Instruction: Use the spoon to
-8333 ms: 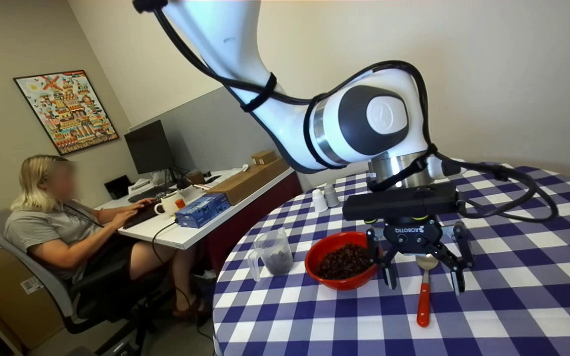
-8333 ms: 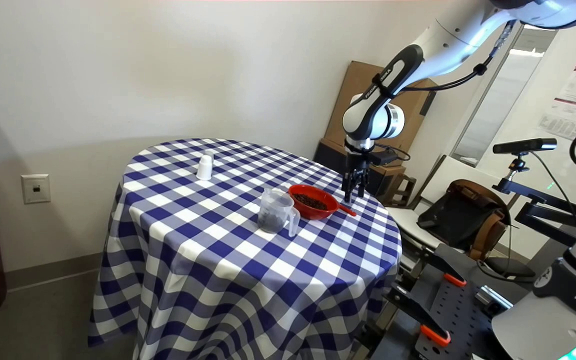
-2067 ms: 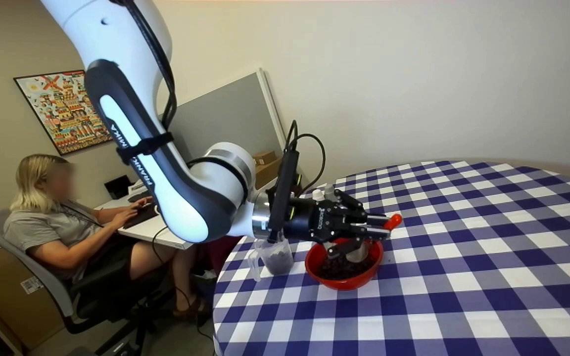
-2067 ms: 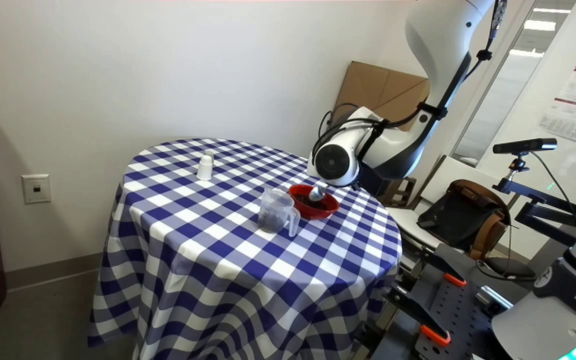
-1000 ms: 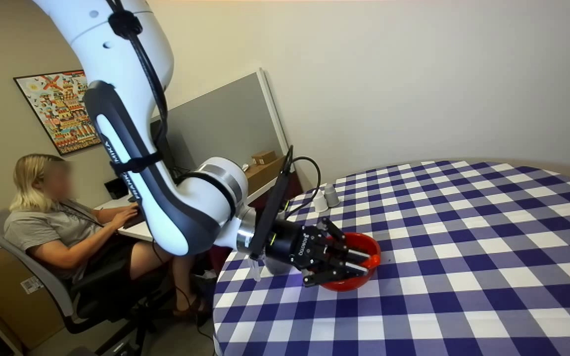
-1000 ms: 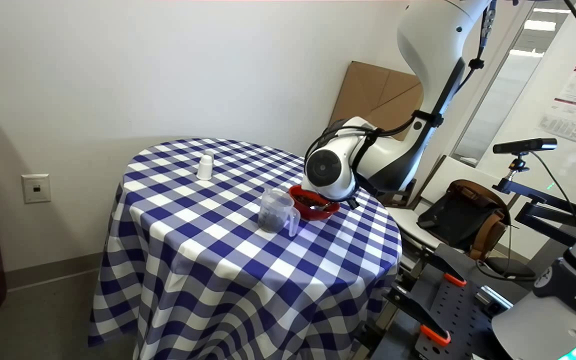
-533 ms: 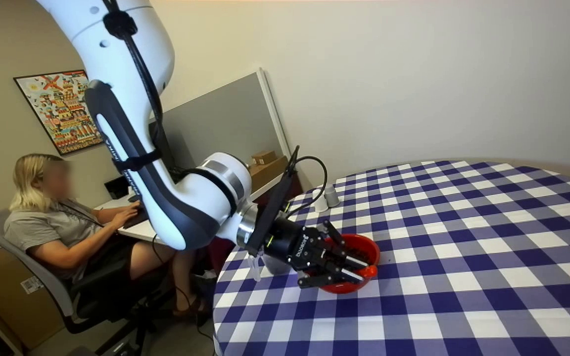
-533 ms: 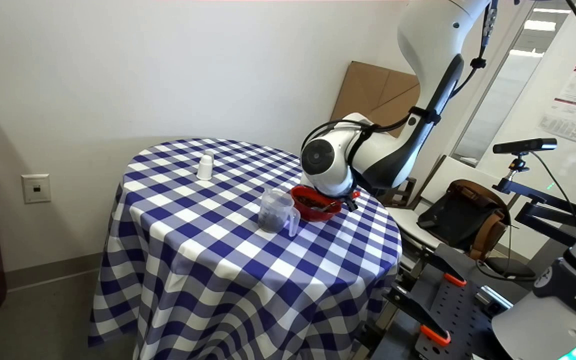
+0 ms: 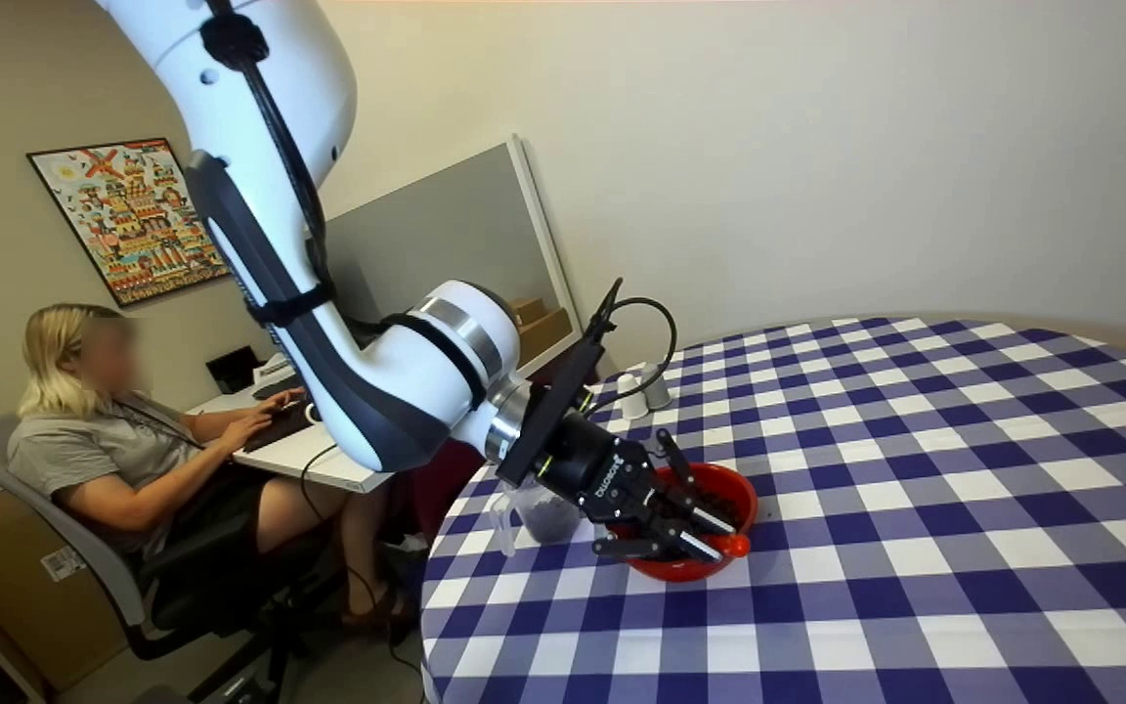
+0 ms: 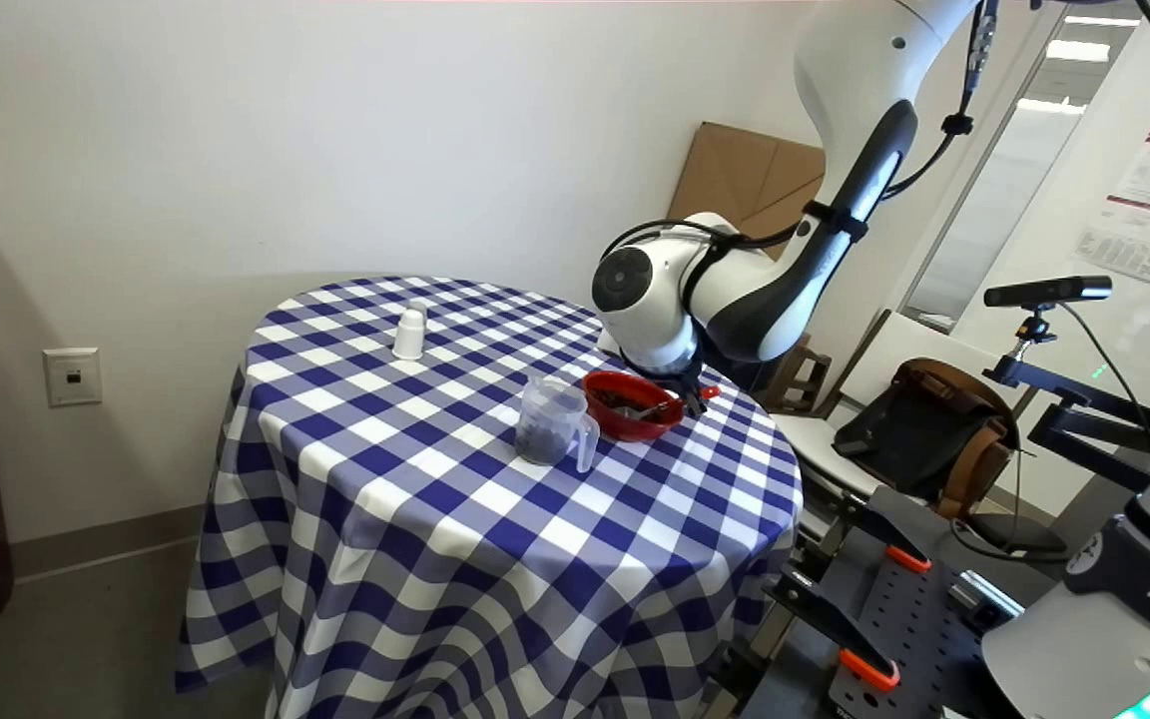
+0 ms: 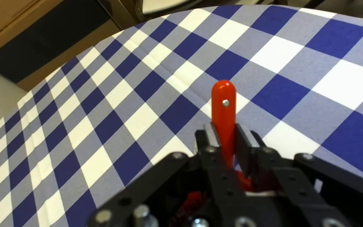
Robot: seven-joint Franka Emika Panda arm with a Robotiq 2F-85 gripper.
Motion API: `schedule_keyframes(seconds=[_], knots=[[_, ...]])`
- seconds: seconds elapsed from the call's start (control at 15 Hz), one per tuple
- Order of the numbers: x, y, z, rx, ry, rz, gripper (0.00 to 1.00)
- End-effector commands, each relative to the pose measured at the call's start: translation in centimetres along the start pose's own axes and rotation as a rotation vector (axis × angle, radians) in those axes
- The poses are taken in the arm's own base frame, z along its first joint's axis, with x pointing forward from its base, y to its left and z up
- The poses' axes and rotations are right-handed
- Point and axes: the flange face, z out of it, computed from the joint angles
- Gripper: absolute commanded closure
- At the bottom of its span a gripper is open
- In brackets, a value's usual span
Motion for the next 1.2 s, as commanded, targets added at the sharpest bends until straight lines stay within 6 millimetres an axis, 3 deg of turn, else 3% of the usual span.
schedule_keyframes(seconds=[0.0,1.13], knots=[[-0.5,1.6,0.4,0.067,0.021,0.008,0.93],[-1.7,4.3,1.7,0.362,0.092,0.028,0.93]])
